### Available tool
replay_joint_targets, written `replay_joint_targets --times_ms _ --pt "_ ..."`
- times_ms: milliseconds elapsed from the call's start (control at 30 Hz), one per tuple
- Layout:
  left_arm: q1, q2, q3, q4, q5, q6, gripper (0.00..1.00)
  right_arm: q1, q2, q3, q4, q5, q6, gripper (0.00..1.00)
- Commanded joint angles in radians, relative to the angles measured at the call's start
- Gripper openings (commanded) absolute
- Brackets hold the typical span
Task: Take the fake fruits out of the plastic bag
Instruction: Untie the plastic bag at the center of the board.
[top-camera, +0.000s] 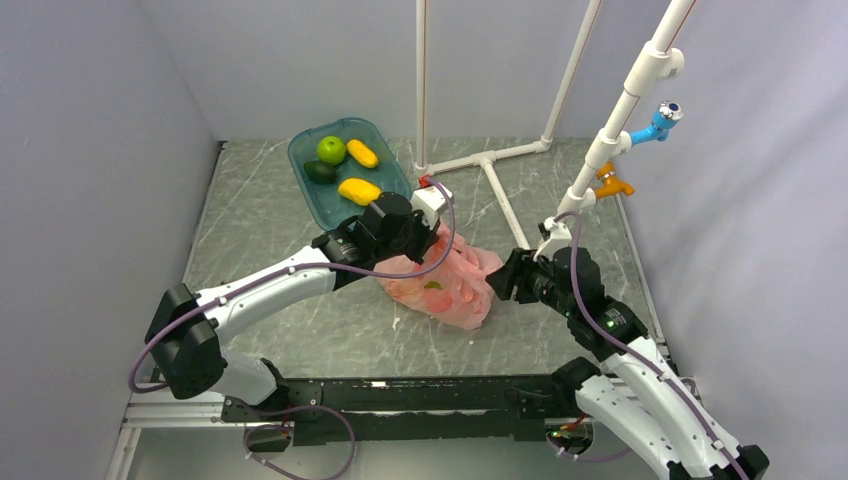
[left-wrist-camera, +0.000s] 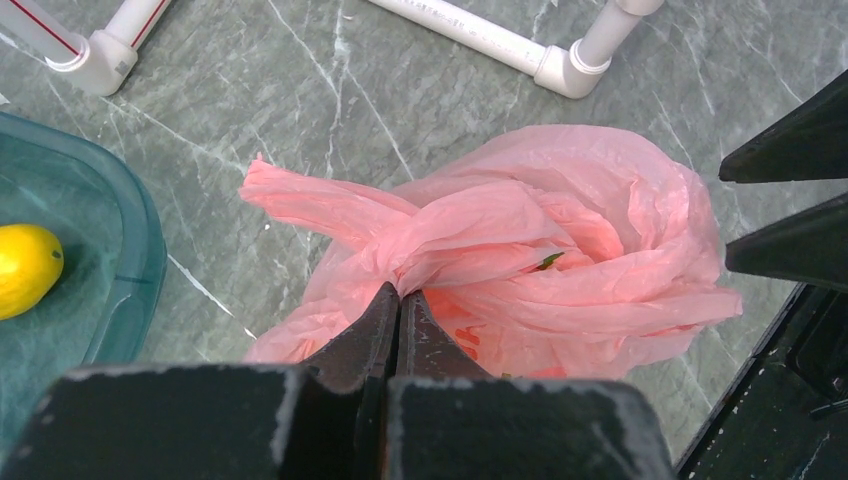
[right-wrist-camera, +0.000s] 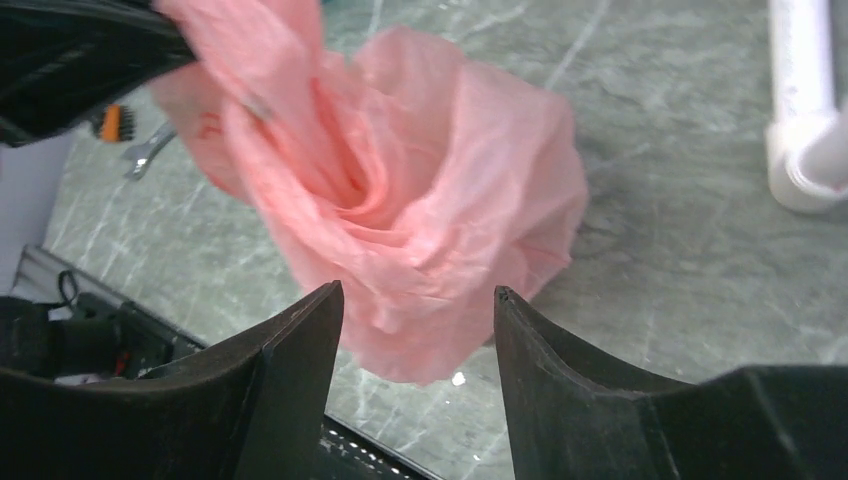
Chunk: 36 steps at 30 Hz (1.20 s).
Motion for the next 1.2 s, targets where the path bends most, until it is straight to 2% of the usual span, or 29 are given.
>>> replay_joint_targets --times_ms 0,67,200,367,433,500,567,733,867,933,1067,1167 --pt "0.003 -0.003 0.019 0.040 0.013 -0.020 0.00 0.018 0.009 0.103 0.101 -0.099 -0.086 0.63" --pt "0.003 0.003 0.023 0.039 0.012 -0.020 0.00 0.029 0.036 0.144 0.117 -0.114 -0.124 0.67" --pt "0.003 0.019 0.033 0.029 0.034 -0.024 0.00 0.056 0.162 0.206 0.135 -0.180 -0.178 0.66" --pt "0.002 0.023 0.037 0.025 0.036 -0.025 0.00 0.160 0.221 0.207 0.184 -0.028 -0.211 0.67" --pt "0.003 0.021 0.033 0.028 0.035 -0.027 0.00 0.206 0.261 0.209 0.189 0.039 -0.217 0.63" --pt "0.004 0.021 0.027 0.036 0.026 -0.030 0.00 0.285 0.302 0.207 0.187 0.145 -0.230 0.57" --pt "0.003 0.025 0.032 0.031 0.029 -0.032 0.00 0.351 0.324 0.194 0.196 0.315 -0.234 0.53" --pt "0.006 0.021 0.027 0.036 0.025 -0.034 0.00 0.481 0.383 0.172 0.210 0.585 -0.251 0.53" --pt "0.013 0.016 0.031 0.027 0.030 -0.043 0.00 0.523 0.457 0.193 0.147 0.796 -0.171 0.51" --pt "0.018 0.007 0.021 0.039 0.029 -0.046 0.00 0.532 0.489 0.212 0.095 0.874 -0.102 0.41" --pt "0.019 0.004 0.023 0.029 0.008 -0.051 0.00 0.543 0.483 0.217 0.037 0.946 0.016 0.13" --pt "0.023 -0.011 0.016 0.028 -0.049 -0.060 0.00 0.542 0.384 0.183 0.030 0.934 0.062 0.07"
